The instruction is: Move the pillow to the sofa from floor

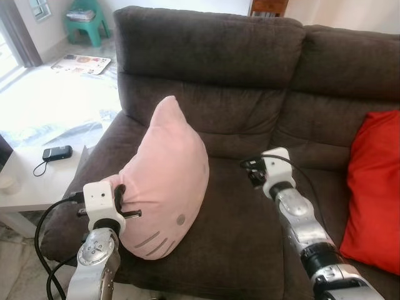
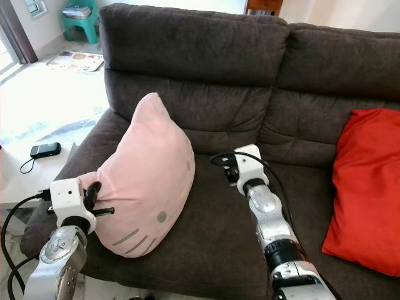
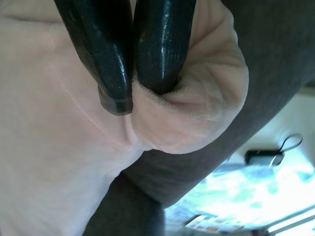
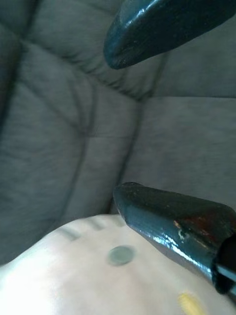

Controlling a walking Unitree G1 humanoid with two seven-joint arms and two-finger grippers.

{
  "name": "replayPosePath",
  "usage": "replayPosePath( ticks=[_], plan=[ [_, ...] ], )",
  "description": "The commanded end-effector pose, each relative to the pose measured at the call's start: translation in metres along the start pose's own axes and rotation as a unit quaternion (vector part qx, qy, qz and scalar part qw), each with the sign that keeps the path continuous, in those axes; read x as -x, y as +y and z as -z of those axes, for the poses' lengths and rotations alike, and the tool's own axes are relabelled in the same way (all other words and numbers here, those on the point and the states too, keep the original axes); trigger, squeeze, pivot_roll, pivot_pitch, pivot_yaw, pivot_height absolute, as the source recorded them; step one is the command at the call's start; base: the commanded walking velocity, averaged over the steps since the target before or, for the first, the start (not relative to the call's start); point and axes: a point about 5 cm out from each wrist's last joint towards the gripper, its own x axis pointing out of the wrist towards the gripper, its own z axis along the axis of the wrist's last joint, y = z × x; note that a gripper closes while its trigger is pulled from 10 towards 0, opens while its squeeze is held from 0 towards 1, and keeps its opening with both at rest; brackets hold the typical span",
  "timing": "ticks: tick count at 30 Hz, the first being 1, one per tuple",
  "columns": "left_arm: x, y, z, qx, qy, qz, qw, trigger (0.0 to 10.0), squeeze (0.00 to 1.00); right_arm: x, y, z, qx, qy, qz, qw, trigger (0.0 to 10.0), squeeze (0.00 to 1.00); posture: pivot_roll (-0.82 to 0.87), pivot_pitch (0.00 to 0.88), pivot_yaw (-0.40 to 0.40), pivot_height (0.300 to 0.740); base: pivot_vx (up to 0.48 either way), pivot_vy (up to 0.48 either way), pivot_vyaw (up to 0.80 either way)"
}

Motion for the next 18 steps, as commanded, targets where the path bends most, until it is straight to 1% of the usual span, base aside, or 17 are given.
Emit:
replayPosePath(
  ticks=[1,6,11,14,15,16,18],
  plan=[
    [0.003,0.010,0.005,0.005,0.010,-0.037,0.999,10.0,0.00,0.002,-0.003,0.006,-0.007,0.010,0.014,1.000,10.0,0.00,0.06,0.037,-0.030,0.740,0.000,0.000,0.00],
    [0.004,0.012,0.005,0.004,0.007,-0.046,0.999,10.0,0.00,0.005,-0.002,0.013,-0.009,0.018,0.018,1.000,10.0,0.00,0.07,0.034,-0.031,0.740,0.000,0.000,0.00],
    [0.002,0.006,0.006,0.005,0.005,-0.024,1.000,10.0,0.00,0.009,0.000,0.024,-0.013,0.033,0.024,0.999,10.0,0.00,0.07,0.034,-0.031,0.740,0.000,0.000,0.00],
    [-0.002,-0.004,0.007,-0.017,-0.007,0.027,0.999,10.0,0.00,0.013,0.003,0.031,-0.041,0.039,0.026,0.998,10.0,0.00,0.06,0.036,-0.033,0.740,0.000,0.000,0.00],
    [-0.002,-0.004,0.007,-0.019,-0.008,0.030,0.999,10.0,0.00,0.013,0.003,0.032,-0.046,0.039,0.027,0.998,10.0,0.00,0.06,0.036,-0.033,0.740,0.000,0.000,0.00],
    [-0.004,-0.004,0.007,-0.027,-0.017,0.038,0.999,10.0,0.00,0.016,0.003,0.037,-0.069,0.043,0.033,0.996,10.0,0.00,0.06,0.041,-0.034,0.740,0.000,0.000,0.00],
    [-0.007,-0.003,0.005,-0.026,-0.022,0.037,0.999,10.0,0.00,0.019,0.002,0.044,-0.094,0.051,0.041,0.993,10.0,0.00,0.06,0.044,-0.033,0.740,0.000,0.000,0.00]
  ],
)
